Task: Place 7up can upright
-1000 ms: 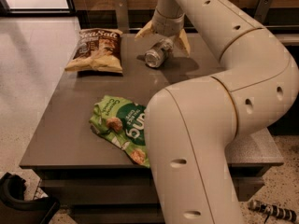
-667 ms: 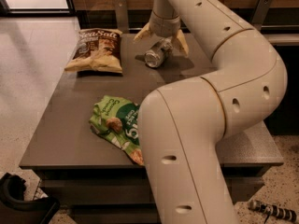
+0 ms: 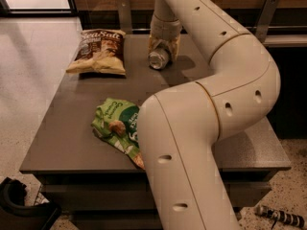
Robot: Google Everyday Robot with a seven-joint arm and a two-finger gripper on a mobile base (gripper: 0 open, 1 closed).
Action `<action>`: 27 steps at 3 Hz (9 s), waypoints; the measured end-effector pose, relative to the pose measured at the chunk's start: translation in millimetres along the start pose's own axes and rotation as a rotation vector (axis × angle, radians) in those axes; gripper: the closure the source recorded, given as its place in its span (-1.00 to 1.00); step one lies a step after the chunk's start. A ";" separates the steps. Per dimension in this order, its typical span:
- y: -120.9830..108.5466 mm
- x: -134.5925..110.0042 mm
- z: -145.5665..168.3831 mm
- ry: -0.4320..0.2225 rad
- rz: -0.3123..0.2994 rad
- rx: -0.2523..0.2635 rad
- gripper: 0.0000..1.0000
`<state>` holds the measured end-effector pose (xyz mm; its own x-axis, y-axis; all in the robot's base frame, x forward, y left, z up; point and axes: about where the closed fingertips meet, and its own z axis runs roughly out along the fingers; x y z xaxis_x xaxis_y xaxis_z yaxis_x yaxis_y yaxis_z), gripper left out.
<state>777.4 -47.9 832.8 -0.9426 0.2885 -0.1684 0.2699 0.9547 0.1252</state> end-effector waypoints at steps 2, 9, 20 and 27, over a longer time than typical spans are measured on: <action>2.8 -2.7 7.5 -0.005 -0.002 -0.005 0.88; -113.0 28.9 -101.2 -0.523 -0.303 -0.120 1.00; -26.2 25.2 -105.8 -1.142 -1.192 -0.679 1.00; -50.5 17.4 -32.9 -1.101 -1.150 -0.793 0.95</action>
Offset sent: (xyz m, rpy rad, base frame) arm 0.0021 0.0011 -0.0028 0.0012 -0.0030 0.0007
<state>740.9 -93.5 855.7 0.0750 -0.2077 -0.9753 -0.8319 0.5263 -0.1761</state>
